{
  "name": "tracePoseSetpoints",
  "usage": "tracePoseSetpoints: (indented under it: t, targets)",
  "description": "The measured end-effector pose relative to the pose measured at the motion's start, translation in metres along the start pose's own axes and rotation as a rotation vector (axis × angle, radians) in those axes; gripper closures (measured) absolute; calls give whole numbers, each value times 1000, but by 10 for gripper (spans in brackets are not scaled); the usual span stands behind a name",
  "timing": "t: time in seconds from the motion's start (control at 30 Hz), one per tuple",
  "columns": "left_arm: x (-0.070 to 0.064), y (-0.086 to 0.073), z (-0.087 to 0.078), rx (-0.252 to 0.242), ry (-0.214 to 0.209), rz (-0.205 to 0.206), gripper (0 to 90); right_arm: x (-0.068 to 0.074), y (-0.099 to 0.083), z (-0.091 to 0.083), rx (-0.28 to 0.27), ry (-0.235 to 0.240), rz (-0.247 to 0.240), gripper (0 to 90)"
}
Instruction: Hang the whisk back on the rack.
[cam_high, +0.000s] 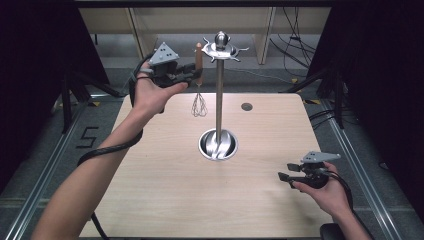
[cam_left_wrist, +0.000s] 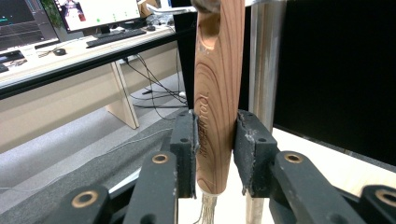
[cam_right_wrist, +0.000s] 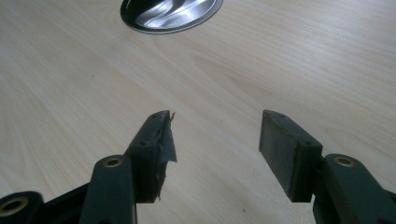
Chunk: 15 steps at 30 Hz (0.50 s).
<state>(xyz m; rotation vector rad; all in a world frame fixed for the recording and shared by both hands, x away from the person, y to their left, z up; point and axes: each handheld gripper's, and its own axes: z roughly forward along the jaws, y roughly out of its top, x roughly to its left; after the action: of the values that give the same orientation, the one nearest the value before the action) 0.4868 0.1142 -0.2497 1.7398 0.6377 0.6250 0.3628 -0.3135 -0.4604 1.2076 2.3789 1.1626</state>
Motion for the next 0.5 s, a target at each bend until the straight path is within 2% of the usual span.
tracePoseSetpoints:
  t: [0.23, 0.5]
  targets:
    - [0, -4, 1, 1, 1, -8, 698, 0, 0, 0, 0, 0, 0, 444]
    - [-1, -8, -8, -37, 0, -25, 662, 0, 0, -1, 6, -2, -1, 444]
